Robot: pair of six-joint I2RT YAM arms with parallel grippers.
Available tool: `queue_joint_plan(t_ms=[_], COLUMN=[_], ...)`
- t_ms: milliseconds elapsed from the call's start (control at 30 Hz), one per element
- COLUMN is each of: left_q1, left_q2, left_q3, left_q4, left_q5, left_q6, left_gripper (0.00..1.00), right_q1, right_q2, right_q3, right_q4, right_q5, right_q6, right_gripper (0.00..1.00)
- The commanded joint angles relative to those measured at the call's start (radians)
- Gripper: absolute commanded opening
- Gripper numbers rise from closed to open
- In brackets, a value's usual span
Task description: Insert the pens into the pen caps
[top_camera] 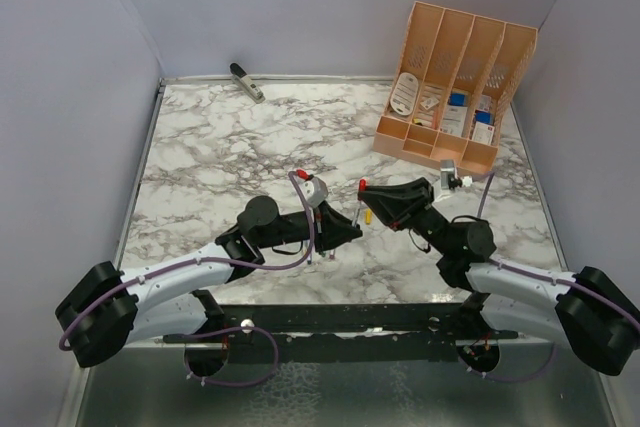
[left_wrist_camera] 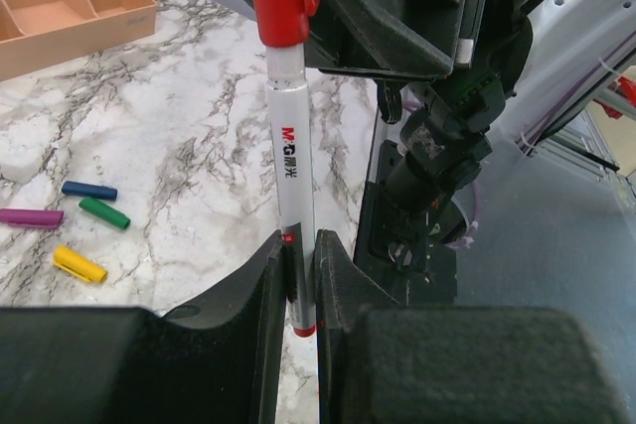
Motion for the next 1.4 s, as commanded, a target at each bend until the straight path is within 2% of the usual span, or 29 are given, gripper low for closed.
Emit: queue_joint_plan(t_ms=[0, 333, 667, 967, 1133, 1367], left_q1=[-0.004, -0.004, -0.003, -0.003, -0.002, -0.002], left_q2=[-0.015, -0.089, -0.112, -0.122, -0.17, -0.187], left_q3=[0.032, 0.015, 0.036, 0.048, 0.04, 0.023], left_q4=[0.106, 0.201, 0.206, 0.201, 0.149, 0.106], left_q5=[-0.028, -0.08, -0.092, -0.119, -0.149, -0.193], left_q6=[-0.017, -0.038, -0.019, 0.007, 0.034, 0.036], left_gripper=[0.0, 0.0, 0.0, 0.0, 0.0, 0.0], right_q1=[-0.002, 0.002, 0.048, 0.098, 0.106, 0.106], right_q2=[0.031, 0.055, 0.092, 0.151, 0.129, 0.042], right_q3=[-0.031, -0.061, -0.052, -0.084, -0.107, -0.077], right_q4=[0.023, 0.0, -0.137, -0.173, -0.175, -0.271], right_q5=[-0.063, -0.088, -0.092, -0.053, -0.036, -0.019], right_q6=[0.005, -0.005, -0.058, -0.07, -0.068, -0.102], right_gripper=[0.01, 0.01, 0.01, 0.01, 0.01, 0.01])
